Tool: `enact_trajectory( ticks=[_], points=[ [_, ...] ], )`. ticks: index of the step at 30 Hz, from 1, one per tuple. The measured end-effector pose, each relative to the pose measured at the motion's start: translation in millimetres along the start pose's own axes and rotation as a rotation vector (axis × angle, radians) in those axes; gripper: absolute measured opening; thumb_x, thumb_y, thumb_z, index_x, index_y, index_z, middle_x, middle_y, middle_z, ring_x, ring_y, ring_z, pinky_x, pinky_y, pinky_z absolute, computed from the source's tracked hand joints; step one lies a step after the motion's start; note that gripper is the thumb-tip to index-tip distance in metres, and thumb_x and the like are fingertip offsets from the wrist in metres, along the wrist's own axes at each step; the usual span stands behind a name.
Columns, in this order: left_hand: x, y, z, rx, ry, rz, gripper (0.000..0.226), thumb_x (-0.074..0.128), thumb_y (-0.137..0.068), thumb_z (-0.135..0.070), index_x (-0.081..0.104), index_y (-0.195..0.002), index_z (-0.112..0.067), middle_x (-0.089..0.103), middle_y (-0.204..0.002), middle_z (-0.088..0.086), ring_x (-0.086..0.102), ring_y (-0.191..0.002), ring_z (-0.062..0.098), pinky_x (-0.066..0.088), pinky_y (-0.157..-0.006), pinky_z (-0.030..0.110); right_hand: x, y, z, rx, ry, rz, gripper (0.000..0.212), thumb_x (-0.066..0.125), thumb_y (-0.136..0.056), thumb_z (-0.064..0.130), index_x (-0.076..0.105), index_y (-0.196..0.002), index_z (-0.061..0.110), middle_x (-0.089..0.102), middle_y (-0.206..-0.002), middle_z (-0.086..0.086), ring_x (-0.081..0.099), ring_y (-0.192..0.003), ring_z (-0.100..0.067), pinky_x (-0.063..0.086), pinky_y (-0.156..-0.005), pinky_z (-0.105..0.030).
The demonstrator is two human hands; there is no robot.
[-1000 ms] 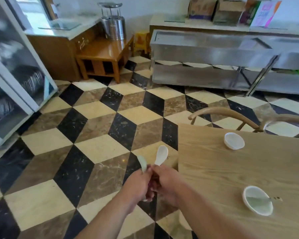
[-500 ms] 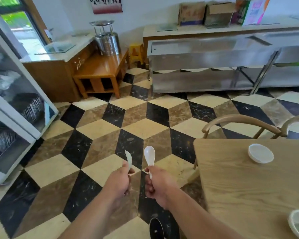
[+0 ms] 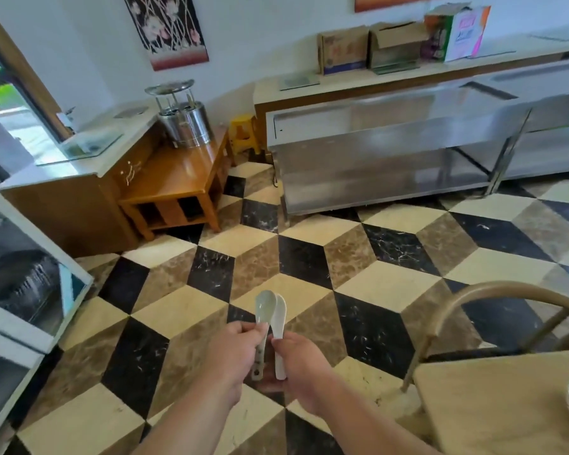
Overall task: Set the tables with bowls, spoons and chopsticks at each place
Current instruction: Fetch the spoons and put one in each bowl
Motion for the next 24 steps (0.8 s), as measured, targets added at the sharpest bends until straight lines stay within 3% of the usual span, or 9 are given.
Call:
enact_trajectory(
  ticks=[2,5,9,15,17,18,20,22,24],
  points=[
    [8,-24,-26,-0.01,0.008,0.001,0.014,0.072,-0.101,-0.031,0.076,-0.102,-0.017,0.08,-0.095,0.008,0.074,-0.09,0.029,0.058,-0.07,0.039,-5,-18,29,0.003,-0.056,-0.027,0.027,0.046,-0.113,0.017,0.07,-0.125,0.018,0.077,-0.116,-0.015,0.077,-0.102,-0.032,0.067,-0.087,-0.05],
    [30,-65,-63,-0.024,0.038,0.051,0.015,0.071,-0.101,-0.033,0.075,-0.102,-0.019,0.078,-0.099,0.01,0.072,-0.093,0.033,0.064,-0.078,0.048,-20,-50,69,-0.015,-0.113,-0.101,0.032,0.041,-0.115,0.026,0.072,-0.123,0.028,0.079,-0.115,-0.009,0.076,-0.105,-0.031,0.068,-0.086,-0.048],
    [72,-131,-111,0.0,0.05,0.18,0.017,0.074,-0.099,-0.035,0.074,-0.101,-0.018,0.079,-0.097,0.012,0.074,-0.092,0.037,0.065,-0.082,0.058,-52,-104,112,-0.06,-0.156,-0.234,0.029,0.043,-0.114,0.03,0.07,-0.124,0.024,0.079,-0.116,-0.013,0.076,-0.107,-0.034,0.064,-0.093,-0.057],
    [148,-205,-207,0.212,-0.104,0.445,0.023,0.07,-0.102,-0.039,0.069,-0.101,-0.016,0.072,-0.091,0.005,0.061,-0.078,0.019,0.045,-0.064,0.035,-113,-149,187,-0.091,-0.229,-0.53,0.038,0.047,-0.108,0.049,0.076,-0.117,0.026,0.076,-0.119,-0.027,0.074,-0.111,-0.048,0.06,-0.095,-0.059],
    [175,-219,-236,0.267,-0.222,0.567,0.022,0.069,-0.101,-0.042,0.069,-0.099,-0.02,0.071,-0.09,0.003,0.06,-0.076,0.019,0.048,-0.069,0.035,-134,-150,210,-0.138,-0.3,-0.581,0.04,0.051,-0.108,0.054,0.078,-0.116,0.024,0.079,-0.092,-0.015,0.077,-0.081,-0.033,0.063,-0.067,-0.039],
    [190,-224,-251,0.293,-0.265,0.621,0.022,0.071,-0.099,-0.043,0.07,-0.097,-0.021,0.073,-0.09,0.005,0.065,-0.078,0.021,0.054,-0.073,0.038,-145,-152,218,-0.174,-0.346,-0.582,0.04,0.051,-0.11,0.05,0.077,-0.117,0.021,0.076,-0.077,-0.006,0.072,-0.065,-0.019,0.055,-0.055,-0.028],
    [220,-224,-275,0.342,-0.343,0.731,0.026,0.072,-0.098,-0.046,0.073,-0.097,-0.02,0.078,-0.093,0.012,0.072,-0.083,0.027,0.062,-0.081,0.042,-169,-150,225,-0.205,-0.392,-0.624,0.038,0.048,-0.113,0.044,0.076,-0.118,0.019,0.073,-0.065,0.001,0.065,-0.052,-0.007,0.049,-0.049,-0.019],
    [252,-215,-287,0.392,-0.444,0.856,0.027,0.07,-0.099,-0.049,0.074,-0.1,-0.023,0.078,-0.092,0.006,0.068,-0.079,0.02,0.056,-0.07,0.034,-194,-146,225,-0.212,-0.435,-0.697,0.037,0.047,-0.112,0.047,0.078,-0.117,0.025,0.081,-0.086,-0.012,0.069,-0.067,-0.015,0.054,-0.063,-0.026],
    [286,-201,-289,0.414,-0.513,0.967,0.019,0.069,-0.101,-0.044,0.074,-0.105,-0.027,0.079,-0.096,-0.002,0.07,-0.083,0.015,0.052,-0.068,0.029,-223,-136,216,-0.228,-0.564,-0.808,0.037,0.049,-0.111,0.046,0.081,-0.112,0.027,0.077,-0.115,-0.024,0.071,-0.09,-0.03,0.06,-0.084,-0.044]
  ],
)
Point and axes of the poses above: each hand's wrist, its own y-axis away from the middle knuckle, its own x-axis out of the palm, z = x × y, the point moved 10 cm from there along -y, towards the middle knuckle
